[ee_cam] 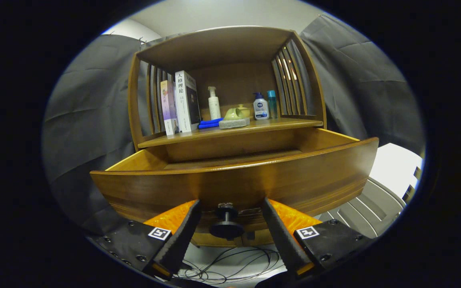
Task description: Pull open the drawer, take out the items inside it, and place them on the countertop above the cabinet.
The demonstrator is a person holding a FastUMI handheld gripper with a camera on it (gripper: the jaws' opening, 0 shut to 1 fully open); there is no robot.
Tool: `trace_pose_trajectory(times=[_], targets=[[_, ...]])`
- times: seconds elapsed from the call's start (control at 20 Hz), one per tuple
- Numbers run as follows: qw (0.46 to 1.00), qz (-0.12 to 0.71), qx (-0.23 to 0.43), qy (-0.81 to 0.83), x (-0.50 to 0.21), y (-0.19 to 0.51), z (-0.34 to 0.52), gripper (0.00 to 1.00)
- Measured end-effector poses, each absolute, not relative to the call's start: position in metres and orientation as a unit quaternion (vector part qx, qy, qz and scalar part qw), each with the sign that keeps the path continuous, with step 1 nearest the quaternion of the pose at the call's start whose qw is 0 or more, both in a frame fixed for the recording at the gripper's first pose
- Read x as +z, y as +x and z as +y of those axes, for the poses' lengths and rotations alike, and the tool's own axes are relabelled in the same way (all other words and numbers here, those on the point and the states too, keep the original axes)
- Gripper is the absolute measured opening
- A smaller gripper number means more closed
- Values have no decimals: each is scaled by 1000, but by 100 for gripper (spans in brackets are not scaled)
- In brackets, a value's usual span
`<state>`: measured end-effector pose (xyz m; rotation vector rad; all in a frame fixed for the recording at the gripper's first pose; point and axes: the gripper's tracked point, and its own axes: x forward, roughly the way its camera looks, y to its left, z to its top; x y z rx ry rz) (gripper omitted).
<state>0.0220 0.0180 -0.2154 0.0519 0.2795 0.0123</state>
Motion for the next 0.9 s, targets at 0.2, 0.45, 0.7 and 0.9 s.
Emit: trace_pose_trajectory(times=[0.2, 0.45, 0.7, 0.9], targets=[[991, 133, 4, 24, -210, 45, 19, 98], [991, 132, 2, 27, -210, 82, 18, 98], [992, 126, -1, 27, -210, 113, 19, 98], [992, 126, 0, 25, -210, 139, 19, 98]])
